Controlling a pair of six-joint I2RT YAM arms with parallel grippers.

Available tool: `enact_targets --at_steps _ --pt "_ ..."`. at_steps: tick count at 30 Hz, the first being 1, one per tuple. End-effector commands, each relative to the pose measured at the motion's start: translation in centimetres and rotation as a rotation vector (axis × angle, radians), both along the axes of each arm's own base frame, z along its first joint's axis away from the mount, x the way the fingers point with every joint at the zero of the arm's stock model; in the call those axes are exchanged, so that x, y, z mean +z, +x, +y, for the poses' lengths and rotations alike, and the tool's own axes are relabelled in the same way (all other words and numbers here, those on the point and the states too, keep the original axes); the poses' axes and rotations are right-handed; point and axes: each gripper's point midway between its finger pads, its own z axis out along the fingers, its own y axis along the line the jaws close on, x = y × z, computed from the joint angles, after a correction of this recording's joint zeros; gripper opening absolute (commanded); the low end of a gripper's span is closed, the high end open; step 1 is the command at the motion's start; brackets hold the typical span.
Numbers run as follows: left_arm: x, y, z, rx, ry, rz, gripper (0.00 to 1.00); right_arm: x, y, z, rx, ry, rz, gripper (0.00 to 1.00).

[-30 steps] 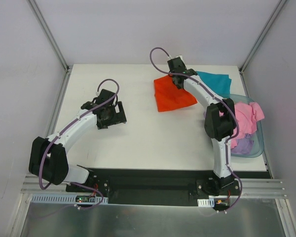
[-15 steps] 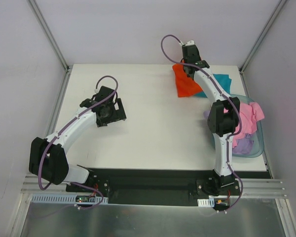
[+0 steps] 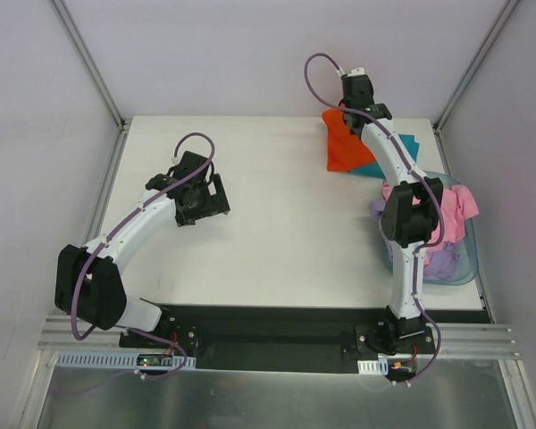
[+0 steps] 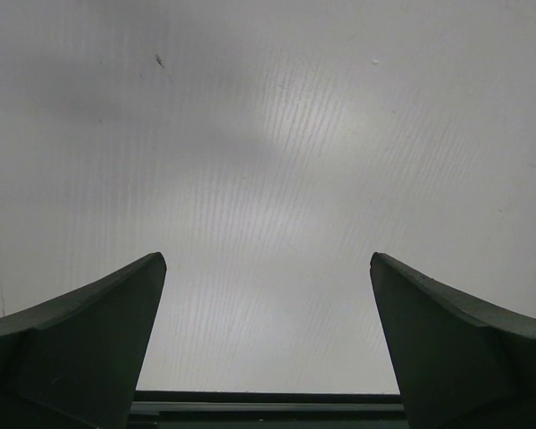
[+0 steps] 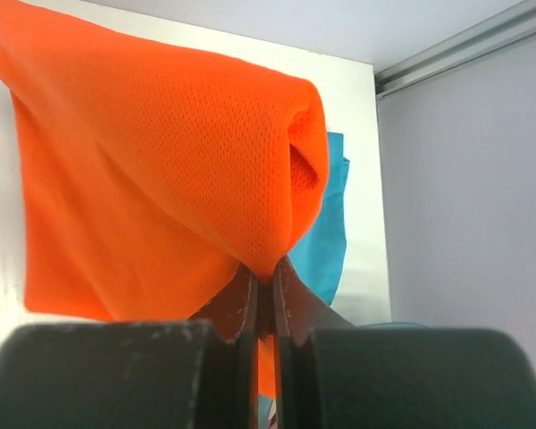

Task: Fold and stack the t-shirts
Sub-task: Put the neatly folded tshirt into the corner of the board with the right arm

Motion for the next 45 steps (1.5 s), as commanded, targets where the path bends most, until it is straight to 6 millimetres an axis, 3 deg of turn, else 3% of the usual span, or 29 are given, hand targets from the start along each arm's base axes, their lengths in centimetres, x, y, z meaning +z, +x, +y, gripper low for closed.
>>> enact_targets --at_steps 1,9,15,27,38,45 --pt "1.4 0.6 0.3 0.015 0.002 -0.035 0.99 9.1 -1.9 0.3 0.006 0.101 -0.168 0.01" --pt "1.5 0.2 0.7 0.021 0.013 -0.047 0.99 11.3 -3.4 -0.2 0.007 0.091 -0.176 0.01" --pt "0.9 -0.1 0.9 0.028 0.02 -0.028 0.99 10.2 -2.8 -0.6 -0.015 0.076 -0.16 0.01" --pt "0.0 0.3 1.0 0.031 0.041 -0.004 0.99 5.9 -0.2 -3.5 -0.08 0.114 -0.12 0.01" --pt "-1.0 0.8 0.7 0.03 0.055 0.031 1.0 0.5 2.0 -8.8 -0.212 0.19 -0.098 0.01" --pt "-1.4 1.3 0.6 0.031 0.06 0.048 0.99 -1.9 3.3 -10.7 -0.233 0.16 -0.09 0.16"
